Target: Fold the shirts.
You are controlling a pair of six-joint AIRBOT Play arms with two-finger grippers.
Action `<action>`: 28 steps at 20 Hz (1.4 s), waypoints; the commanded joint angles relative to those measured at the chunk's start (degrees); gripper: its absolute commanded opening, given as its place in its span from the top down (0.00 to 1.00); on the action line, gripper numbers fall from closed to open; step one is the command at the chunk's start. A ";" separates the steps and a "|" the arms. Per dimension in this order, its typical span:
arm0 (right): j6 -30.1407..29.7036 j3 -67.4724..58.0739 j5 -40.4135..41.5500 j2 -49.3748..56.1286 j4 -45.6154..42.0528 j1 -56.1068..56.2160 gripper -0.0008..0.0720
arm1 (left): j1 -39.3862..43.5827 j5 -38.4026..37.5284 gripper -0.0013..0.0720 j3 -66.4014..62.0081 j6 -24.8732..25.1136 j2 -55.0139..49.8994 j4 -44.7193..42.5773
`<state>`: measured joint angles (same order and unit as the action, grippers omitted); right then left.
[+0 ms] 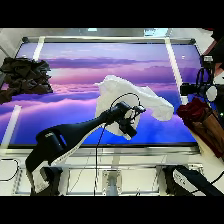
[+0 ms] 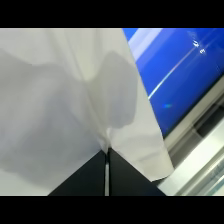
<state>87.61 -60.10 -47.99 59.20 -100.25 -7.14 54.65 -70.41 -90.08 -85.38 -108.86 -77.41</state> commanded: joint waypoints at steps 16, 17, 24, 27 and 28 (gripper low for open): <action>-5.35 0.55 -11.58 12.48 5.77 -0.02 0.15 | -6.78 -27.91 0.97 -18.67 -3.32 13.16 -46.53; -5.35 0.55 -10.47 12.63 6.60 -0.02 0.15 | -8.87 -29.49 0.97 -18.67 -3.37 13.70 -46.88; -13.44 0.46 -7.72 15.96 30.56 -0.02 0.15 | -21.53 -29.94 0.97 -18.67 -4.85 14.27 -46.16; -17.49 0.46 -9.88 20.63 43.60 0.17 0.15 | -22.56 -29.49 0.97 -18.67 -4.83 14.29 -45.75; -17.57 0.46 -11.96 22.01 45.46 0.48 0.15 | -22.49 -29.03 0.97 -18.67 -4.83 14.27 -45.44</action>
<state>73.84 -59.61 -56.71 77.60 -67.55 -7.01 33.63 -100.03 -108.68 -90.11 -94.63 -123.17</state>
